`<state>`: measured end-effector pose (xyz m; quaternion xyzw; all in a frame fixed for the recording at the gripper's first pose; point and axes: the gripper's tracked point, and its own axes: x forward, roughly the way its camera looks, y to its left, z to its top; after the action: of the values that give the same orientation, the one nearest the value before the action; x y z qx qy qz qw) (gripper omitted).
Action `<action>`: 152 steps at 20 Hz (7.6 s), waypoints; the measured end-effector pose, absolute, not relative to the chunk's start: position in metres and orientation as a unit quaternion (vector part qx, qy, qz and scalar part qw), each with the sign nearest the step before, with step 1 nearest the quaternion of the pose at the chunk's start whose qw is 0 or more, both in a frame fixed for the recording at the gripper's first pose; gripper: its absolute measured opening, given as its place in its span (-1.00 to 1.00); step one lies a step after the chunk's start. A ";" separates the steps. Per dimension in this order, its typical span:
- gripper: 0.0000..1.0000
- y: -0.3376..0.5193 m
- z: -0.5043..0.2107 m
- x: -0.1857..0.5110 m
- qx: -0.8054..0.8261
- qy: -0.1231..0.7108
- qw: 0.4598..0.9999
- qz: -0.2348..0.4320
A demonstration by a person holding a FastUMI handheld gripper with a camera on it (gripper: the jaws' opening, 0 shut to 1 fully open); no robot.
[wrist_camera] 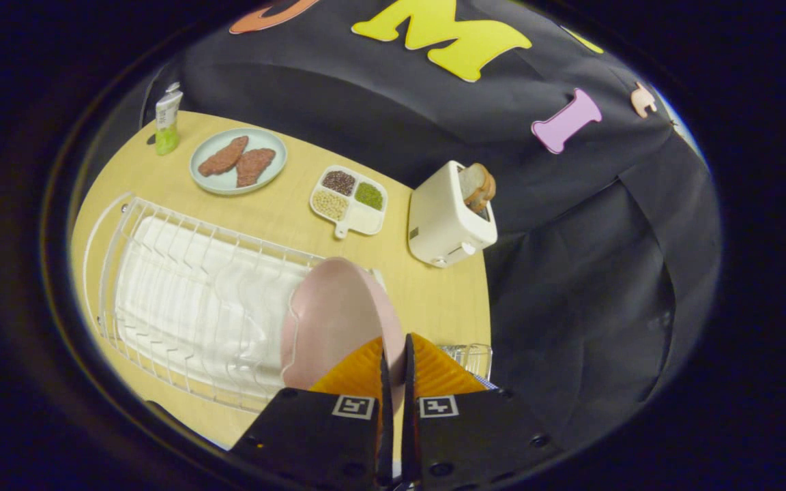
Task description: Take the plate from the dish rack, then take the spoon from the basket and place it into the plate.
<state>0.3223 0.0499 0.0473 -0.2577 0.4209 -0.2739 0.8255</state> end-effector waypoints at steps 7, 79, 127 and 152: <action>-0.83 0.047 0.051 0.318 -0.252 0.375 0.833 -0.320; 1.00 -0.069 -0.134 0.136 -0.039 0.133 0.987 -0.083; -0.67 -0.166 0.054 0.157 0.011 -0.116 0.988 -0.101; -0.64 0.134 -0.099 0.102 -0.101 0.031 0.988 0.113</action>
<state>0.1023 0.1340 -0.0993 -0.1010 0.0307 0.1130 0.9880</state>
